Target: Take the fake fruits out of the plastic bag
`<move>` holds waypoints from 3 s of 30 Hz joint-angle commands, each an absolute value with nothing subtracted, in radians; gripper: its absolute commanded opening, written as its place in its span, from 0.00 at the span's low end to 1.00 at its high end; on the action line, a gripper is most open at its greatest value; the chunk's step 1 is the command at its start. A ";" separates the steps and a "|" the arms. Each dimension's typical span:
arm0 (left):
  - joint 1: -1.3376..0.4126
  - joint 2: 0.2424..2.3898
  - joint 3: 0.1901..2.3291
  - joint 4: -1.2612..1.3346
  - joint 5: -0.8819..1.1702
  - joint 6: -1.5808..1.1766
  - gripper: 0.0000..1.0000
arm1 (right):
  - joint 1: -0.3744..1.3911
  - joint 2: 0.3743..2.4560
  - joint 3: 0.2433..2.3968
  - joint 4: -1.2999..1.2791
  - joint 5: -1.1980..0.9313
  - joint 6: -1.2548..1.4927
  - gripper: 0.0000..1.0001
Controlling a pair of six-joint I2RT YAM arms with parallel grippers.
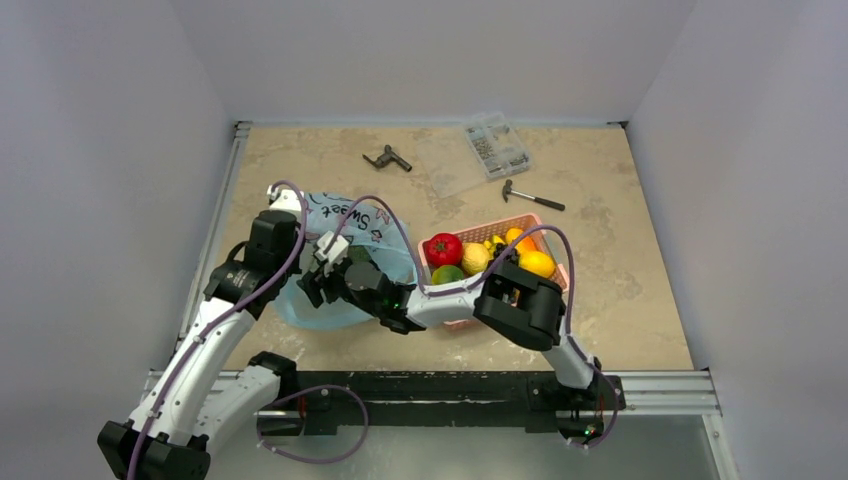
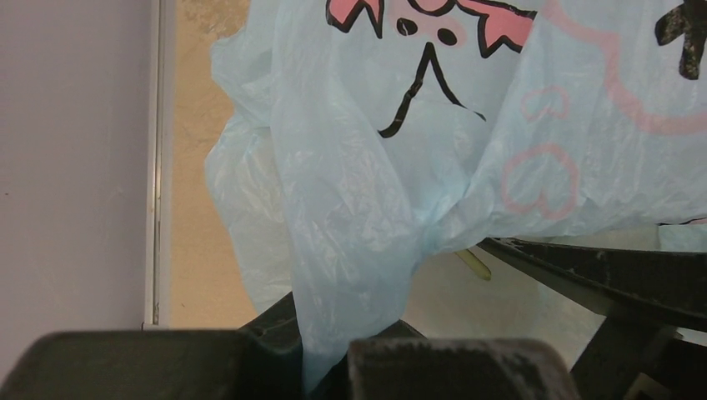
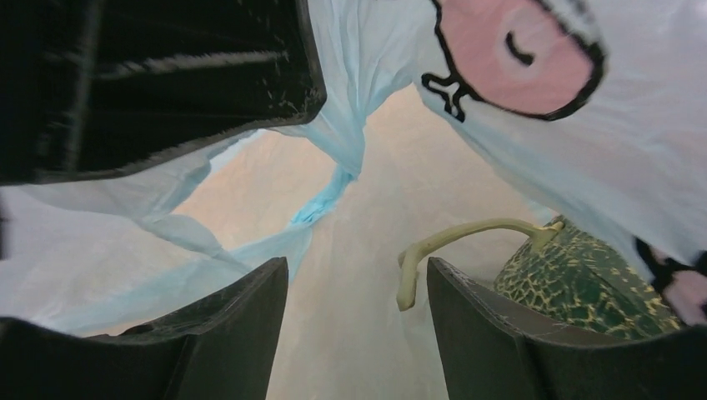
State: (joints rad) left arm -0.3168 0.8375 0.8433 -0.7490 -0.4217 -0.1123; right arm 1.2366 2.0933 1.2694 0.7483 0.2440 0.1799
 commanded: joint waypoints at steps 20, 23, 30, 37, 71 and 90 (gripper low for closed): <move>-0.333 0.806 0.859 -0.695 -0.534 -0.173 0.00 | 1.212 2.047 1.324 0.747 0.198 0.233 0.00; -0.333 0.793 0.850 -0.676 -0.568 -0.188 0.00 | 1.202 1.943 1.265 0.744 0.157 0.284 0.00; -0.333 0.787 0.851 -0.688 -0.612 -0.210 0.00 | 1.052 1.803 1.210 0.778 -0.155 0.640 0.00; -0.332 0.790 0.850 -0.691 -0.620 -0.224 0.00 | 1.006 1.786 1.214 0.841 -0.409 0.799 0.00; -0.331 0.869 0.929 -0.827 -0.788 -0.384 0.73 | 0.855 1.000 1.037 -0.040 0.415 0.172 0.00; -0.332 0.372 0.884 -0.799 -0.441 -0.516 1.00 | 0.822 0.892 0.810 -0.208 0.557 0.229 0.00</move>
